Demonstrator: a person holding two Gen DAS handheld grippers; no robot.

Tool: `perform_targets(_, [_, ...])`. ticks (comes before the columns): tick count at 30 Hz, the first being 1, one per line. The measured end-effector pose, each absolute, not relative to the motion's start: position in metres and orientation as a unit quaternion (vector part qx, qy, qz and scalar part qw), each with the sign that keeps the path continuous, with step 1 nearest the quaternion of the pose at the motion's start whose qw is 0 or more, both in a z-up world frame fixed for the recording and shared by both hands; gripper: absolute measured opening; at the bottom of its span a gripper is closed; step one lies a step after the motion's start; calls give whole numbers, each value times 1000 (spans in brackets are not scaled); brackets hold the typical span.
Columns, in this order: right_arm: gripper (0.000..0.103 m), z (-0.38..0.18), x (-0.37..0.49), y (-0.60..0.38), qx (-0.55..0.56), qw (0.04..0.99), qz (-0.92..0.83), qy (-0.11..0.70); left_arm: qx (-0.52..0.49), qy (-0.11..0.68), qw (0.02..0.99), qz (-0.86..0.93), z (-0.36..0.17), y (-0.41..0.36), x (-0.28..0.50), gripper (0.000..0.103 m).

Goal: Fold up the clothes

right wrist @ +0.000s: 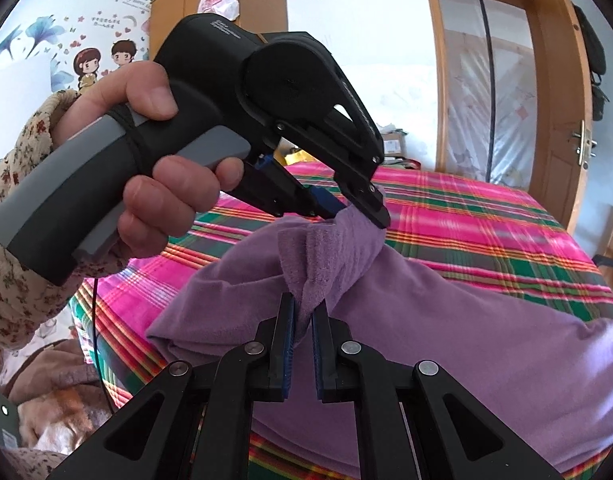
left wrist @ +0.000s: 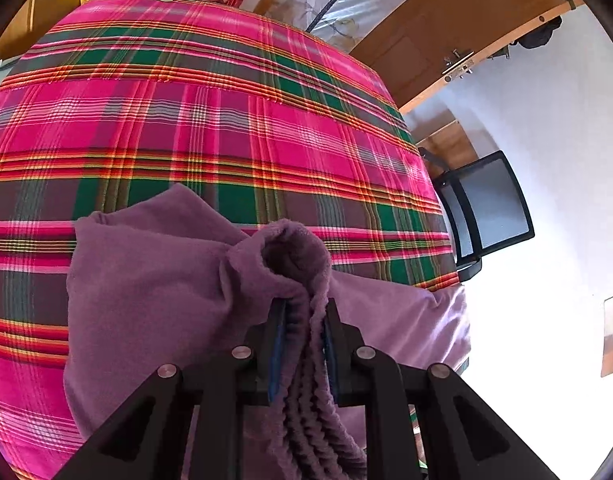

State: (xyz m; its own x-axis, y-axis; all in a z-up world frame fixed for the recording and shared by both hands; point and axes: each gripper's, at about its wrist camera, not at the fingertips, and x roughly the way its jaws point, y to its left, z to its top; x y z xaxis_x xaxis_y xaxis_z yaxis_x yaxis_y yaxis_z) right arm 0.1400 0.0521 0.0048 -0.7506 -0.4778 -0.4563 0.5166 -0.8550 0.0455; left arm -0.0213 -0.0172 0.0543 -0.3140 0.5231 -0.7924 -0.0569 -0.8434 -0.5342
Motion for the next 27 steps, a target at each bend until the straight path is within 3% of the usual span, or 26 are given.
perform_targets(16, [9,-19,141,72,291,265,-919,32,-595,-193,199,754,38,14,-20,24])
perform_targets(23, [25,-23,146,89,309,246,-919,19,-603,-210,216,739,34,19,-20,25])
perform_targets(27, [27,-21,150,105,307,231,-923,-1,-611,-193,243,728,32,35,-16,25])
